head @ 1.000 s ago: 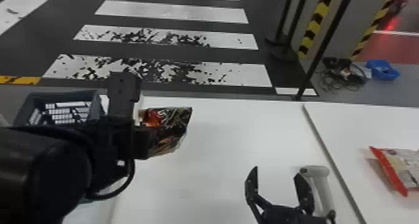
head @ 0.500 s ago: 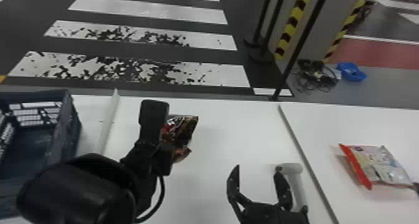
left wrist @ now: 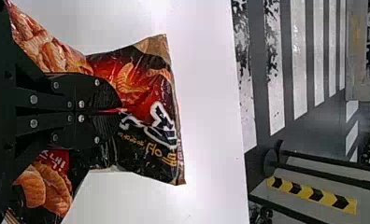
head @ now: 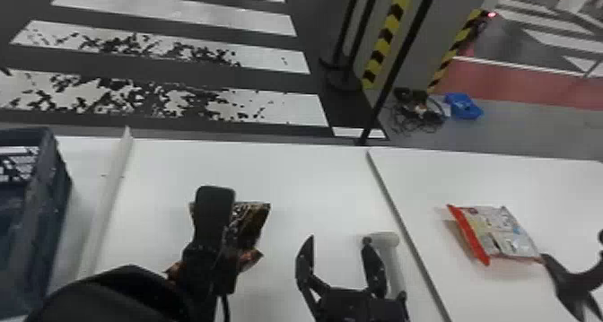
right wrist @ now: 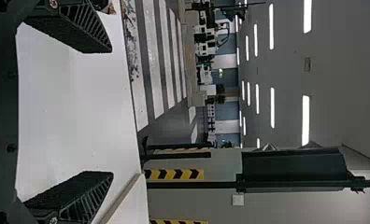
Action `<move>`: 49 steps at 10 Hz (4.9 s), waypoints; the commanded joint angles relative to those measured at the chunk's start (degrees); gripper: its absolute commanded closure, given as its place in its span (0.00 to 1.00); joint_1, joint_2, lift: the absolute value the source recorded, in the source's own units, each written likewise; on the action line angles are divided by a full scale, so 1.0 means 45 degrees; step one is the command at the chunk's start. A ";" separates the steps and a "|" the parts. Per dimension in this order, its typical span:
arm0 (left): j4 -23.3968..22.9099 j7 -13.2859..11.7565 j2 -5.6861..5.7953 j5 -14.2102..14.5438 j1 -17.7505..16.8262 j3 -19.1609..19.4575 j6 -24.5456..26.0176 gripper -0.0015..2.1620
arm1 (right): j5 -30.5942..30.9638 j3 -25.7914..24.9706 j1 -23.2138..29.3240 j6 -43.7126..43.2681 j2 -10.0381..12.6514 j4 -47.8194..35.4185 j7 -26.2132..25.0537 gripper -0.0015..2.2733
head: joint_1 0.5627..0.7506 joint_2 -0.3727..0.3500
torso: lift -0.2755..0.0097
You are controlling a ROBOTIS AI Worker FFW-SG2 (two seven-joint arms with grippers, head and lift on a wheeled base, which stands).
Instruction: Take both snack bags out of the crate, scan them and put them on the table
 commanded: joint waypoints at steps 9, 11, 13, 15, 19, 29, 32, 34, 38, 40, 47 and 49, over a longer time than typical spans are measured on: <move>-0.1241 0.0071 0.0398 -0.0130 0.0784 0.0585 -0.2355 0.01 | -0.0004 0.0098 0.0046 -0.0064 0.0019 0.0061 0.0000 0.02 | 0.70 0.12 | 0.64; -0.2823 -0.0437 0.0886 -0.0970 0.1468 0.1425 -0.2667 0.01 | 0.0015 0.0215 0.0026 -0.0064 0.0019 0.0041 0.0019 0.02 | 0.70 0.18 | 0.64; -0.3175 -0.1120 0.1609 -0.1028 0.1800 0.2518 -0.3253 0.01 | 0.0015 0.0410 -0.0071 -0.0025 0.0000 0.0041 0.0078 0.02 | 0.70 0.29 | 0.64; -0.3351 -0.1902 0.2527 -0.1848 0.2503 0.3222 -0.5206 0.02 | 0.0035 0.0449 -0.0091 0.0053 -0.0020 -0.0076 0.0137 0.02 | 0.70 0.37 | 0.64; -0.3936 -0.3113 0.3699 -0.2649 0.4456 0.4100 -0.9308 0.01 | -0.0024 0.0488 -0.0110 0.2241 -0.0039 -0.1131 0.0859 0.04 | 0.70 0.51 | 0.64; -0.2101 -0.4948 0.3855 -0.3040 0.8264 0.6561 -1.6964 0.01 | -0.4731 -0.1699 -0.0560 1.3686 0.0058 -0.4725 0.4004 0.08 | 0.70 0.69 | 0.64; -0.1632 -0.5202 0.3777 -0.2571 0.8577 0.6698 -1.7745 0.02 | -0.5766 -0.2539 -0.0970 1.6303 0.0390 -0.5037 0.4863 0.08 | 0.70 0.76 | 0.64; -0.1417 -0.5202 0.3796 -0.2513 0.8655 0.6718 -1.7784 0.02 | -0.5825 -0.2695 -0.1204 1.6655 0.0519 -0.5037 0.4980 0.08 | 0.70 0.79 | 0.64; -0.1065 -0.5222 0.3777 -0.2278 0.8538 0.6679 -1.7745 0.02 | -0.5825 -0.2676 -0.1927 1.7241 0.0519 -0.4295 0.5273 0.08 | 0.70 0.82 | 0.64; -0.0929 -0.5222 0.3777 -0.2259 0.8499 0.6640 -1.7706 0.02 | -0.5844 -0.2656 -0.2103 1.7241 0.0519 -0.3963 0.5449 0.08 | 0.70 0.83 | 0.64; -0.0616 -0.5222 0.3757 -0.2063 0.8323 0.6581 -1.7550 0.03 | -0.5512 -0.2656 -0.2532 1.8608 0.0519 -0.3709 0.5566 0.92 | 0.70 0.85 | 0.64; -0.0499 -0.5241 0.3757 -0.2024 0.8264 0.6581 -1.7550 0.03 | -0.5493 -0.2812 -0.2532 1.8999 0.0519 -0.3748 0.5586 0.99 | 0.70 0.85 | 0.64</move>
